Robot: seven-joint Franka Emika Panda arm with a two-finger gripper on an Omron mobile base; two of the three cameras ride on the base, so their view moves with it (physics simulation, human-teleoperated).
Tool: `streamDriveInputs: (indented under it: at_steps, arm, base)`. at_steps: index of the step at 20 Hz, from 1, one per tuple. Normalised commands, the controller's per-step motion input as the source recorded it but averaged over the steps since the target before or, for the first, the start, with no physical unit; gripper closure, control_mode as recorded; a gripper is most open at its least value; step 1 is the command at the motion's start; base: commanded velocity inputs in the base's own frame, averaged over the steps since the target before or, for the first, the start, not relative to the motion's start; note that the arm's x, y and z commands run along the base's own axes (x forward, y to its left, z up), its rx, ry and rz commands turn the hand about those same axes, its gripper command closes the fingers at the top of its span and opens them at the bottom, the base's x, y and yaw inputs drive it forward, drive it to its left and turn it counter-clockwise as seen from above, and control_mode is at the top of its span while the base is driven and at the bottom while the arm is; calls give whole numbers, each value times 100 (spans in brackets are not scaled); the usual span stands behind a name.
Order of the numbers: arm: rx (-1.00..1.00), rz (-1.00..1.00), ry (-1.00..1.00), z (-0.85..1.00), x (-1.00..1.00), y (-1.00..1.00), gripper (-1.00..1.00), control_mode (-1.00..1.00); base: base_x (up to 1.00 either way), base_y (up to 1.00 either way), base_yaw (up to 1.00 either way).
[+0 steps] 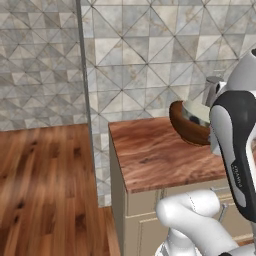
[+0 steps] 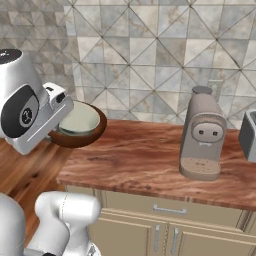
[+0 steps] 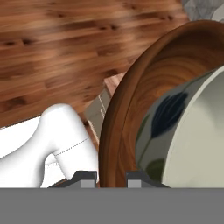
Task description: Pick up the bowls on the counter and stack them on top of one another in the open cabinet. Place the smaller bowl on top of the larger bowl.
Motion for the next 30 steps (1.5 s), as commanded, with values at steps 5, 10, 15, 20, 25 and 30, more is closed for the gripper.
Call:
streamDriveInputs:
  at_steps: [5,10,15,20,25,30]
  arm:
    - [0,0,0,0,0,0,100,100]
    - [0,0,0,0,0,0,100,100]
    - [0,0,0,0,0,0,100,100]
    - [0,0,0,0,0,0,100,100]
    - [0,0,0,0,0,0,100,100]
    - [0,0,0,0,0,0,100,100]
  base:
    - [-50,-3,8]
    - [-61,-8,7]
    - [-63,-6,6]
    - [-62,-4,5]
    - [-57,-5,4]
    - [-55,-5,3]
